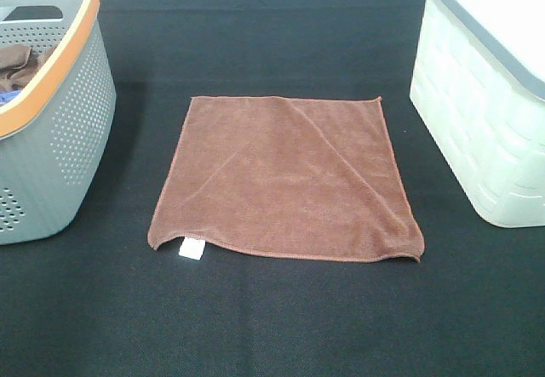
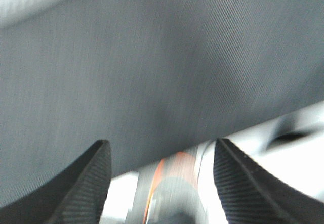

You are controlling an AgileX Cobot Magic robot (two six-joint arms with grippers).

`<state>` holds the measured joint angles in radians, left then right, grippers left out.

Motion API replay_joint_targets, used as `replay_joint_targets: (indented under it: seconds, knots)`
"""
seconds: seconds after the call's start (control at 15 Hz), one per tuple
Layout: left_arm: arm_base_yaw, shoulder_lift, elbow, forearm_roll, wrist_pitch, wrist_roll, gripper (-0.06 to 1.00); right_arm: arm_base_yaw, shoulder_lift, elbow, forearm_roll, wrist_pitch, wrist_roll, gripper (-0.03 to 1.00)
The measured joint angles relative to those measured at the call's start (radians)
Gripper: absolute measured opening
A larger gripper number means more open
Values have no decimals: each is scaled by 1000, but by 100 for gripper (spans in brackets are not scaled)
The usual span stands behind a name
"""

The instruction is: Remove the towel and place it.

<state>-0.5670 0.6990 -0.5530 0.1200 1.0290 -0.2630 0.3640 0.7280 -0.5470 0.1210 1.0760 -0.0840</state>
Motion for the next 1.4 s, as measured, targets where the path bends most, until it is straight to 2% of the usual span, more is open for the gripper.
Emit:
replay_joint_targets:
  seconds: [0.13, 0.27, 0.47, 0.8, 1.4]
  knots:
    - [0, -52, 15, -16, -39, 80, 58, 0, -111, 35, 0, -11, 0, 59]
    - [0, -64, 18, -84, -40, 185, 58, 0, -217, 36, 0, -9, -7, 59]
    - [0, -66, 28, -120, -22, 263, 58, 0, -327, 38, 1, -8, -27, 59]
    - [0, -70, 50, -127, 13, 271, 58, 0, -440, 39, 3, -7, -34, 59]
    - [0, -70, 50, -130, 13, 271, 58, 0, -450, 39, 3, -7, -32, 59]
